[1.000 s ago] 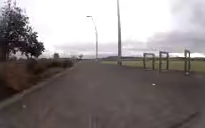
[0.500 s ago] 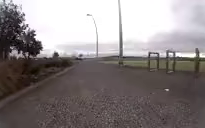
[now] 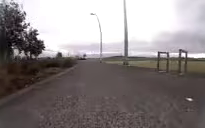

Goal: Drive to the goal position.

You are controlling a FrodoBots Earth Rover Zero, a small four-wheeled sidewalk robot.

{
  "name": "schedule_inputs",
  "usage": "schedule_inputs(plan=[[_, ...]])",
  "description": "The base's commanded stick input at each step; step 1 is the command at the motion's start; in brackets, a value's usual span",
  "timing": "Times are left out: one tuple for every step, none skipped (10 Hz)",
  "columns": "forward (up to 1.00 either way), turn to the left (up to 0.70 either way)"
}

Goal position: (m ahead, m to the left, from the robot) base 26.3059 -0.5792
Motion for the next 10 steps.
schedule_inputs(plan=[[1.00,0.00],[1.00,0.00],[1.00,0.00],[1.00,0.00],[1.00,0.00],[1.00,0.00],[1.00,0.00],[1.00,0.00],[1.00,0.00],[1.00,0.00]])
